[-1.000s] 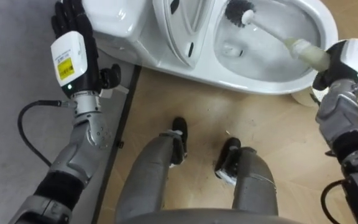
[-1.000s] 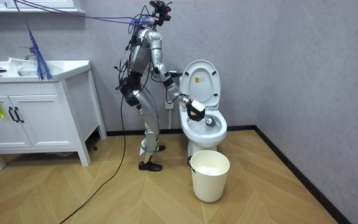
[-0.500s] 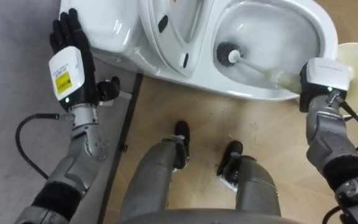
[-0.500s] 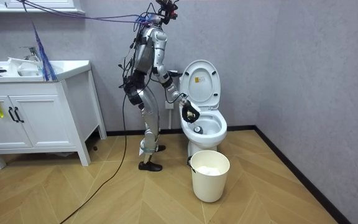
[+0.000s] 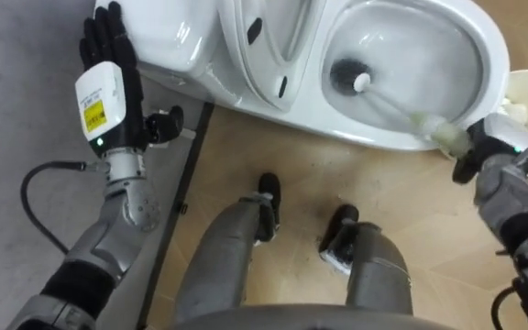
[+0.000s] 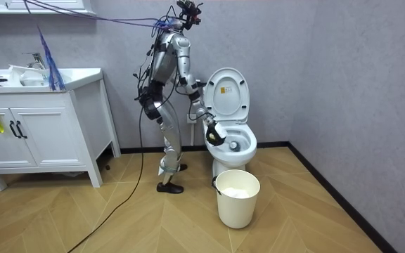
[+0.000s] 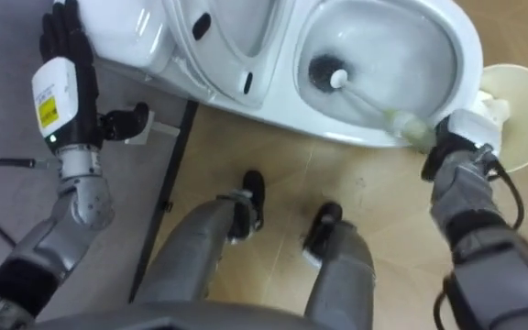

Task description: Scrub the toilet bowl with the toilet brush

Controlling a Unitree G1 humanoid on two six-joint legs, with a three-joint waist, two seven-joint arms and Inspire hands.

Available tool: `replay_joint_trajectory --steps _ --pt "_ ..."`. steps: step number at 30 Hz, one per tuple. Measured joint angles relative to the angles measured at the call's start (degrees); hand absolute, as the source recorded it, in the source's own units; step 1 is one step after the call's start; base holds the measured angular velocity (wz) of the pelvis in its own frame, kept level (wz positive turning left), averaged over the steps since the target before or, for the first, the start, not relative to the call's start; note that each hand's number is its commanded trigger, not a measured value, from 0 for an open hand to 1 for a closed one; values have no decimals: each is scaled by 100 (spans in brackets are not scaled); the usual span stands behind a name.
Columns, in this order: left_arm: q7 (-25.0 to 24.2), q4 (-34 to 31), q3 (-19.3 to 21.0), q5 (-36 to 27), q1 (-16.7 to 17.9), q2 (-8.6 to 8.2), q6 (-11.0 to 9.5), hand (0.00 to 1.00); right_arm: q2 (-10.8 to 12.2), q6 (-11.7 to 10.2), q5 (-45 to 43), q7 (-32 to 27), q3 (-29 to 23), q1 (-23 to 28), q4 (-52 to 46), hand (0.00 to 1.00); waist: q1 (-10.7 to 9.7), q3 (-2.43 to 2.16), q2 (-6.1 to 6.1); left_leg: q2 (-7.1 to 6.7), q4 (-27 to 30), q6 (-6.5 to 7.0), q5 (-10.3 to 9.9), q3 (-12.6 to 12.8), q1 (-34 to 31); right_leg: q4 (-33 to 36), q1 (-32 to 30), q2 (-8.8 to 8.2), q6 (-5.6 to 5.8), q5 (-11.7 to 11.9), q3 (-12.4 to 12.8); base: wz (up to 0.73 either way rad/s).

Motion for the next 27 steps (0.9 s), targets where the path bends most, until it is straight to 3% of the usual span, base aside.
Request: replay_joint_trajectory --steps 1,2,4,9,11,13,16,18,22,25,27 --pt "-43 3 32 49 1 8 3 0 -34 -12 -108 -77 -78 -56 88 100 -66 -8 -29 -53 32 6 4 -30 -13 85 -22 -68 16 -42 -11 17" --pt "-52 -5 49 104 -19 9 4 0 -87 -30 -372 -118 -77 -38 87 100 -72 -33 -15 -53 79 9 4 -34 -39 111 -34 -63 26 -49 9 9" --pt "-48 0 90 227 -25 0 27 0 -111 -9 -1024 -203 -75 -38 64 100 -60 -40 -40 -10 121 69 -38 -12 -67 104 -47 -37 22 -38 -4 -10" --pt "-129 26 99 240 -41 -8 62 0 -59 146 -2628 -223 327 310 -1000 100 106 -79 30 131 113 87 -54 11 -64 -116 -5 196 6 153 25 -18" --pt "-153 92 32 196 -13 -19 60 0 169 567 -3217 -158 565 618 -1596 100 163 -125 119 204 78 75 -58 12 7 -293 127 287 -2 216 -12 -10" --pt "-146 161 -6 132 19 -83 53 0 234 809 -3498 -51 570 1014 -2090 100 230 -170 190 262 60 53 -79 14 64 -444 226 374 1 269 -7 -15" --pt "-120 186 -5 -142 108 -59 -37 0 290 1020 -3716 88 631 1505 -2645 100 245 -192 253 328 -30 3 -110 12 150 -622 352 494 -19 321 18 -15" --pt "-89 261 7 -264 106 -48 -116 0 337 1032 -3686 138 624 1552 -2635 100 249 -196 275 359 -24 -23 -123 9 170 -659 379 541 -39 334 35 -7" --pt "-45 376 -27 -265 108 -36 -154 0 108 949 -3442 73 675 1240 -1944 100 243 -187 368 345 -35 -49 -123 2 182 -612 384 485 -78 286 -10 5" --pt "-52 374 -82 -259 89 -33 -157 0 -12 606 -2865 -107 878 899 -898 100 242 -172 364 317 -24 -52 -122 2 196 -523 374 399 -73 208 -30 13" --pt "-67 333 -84 -200 82 -31 -158 0 -108 387 -2410 -160 897 720 -462 100 231 -132 304 228 -28 -51 -122 -25 185 -377 323 298 -62 117 -43 21"
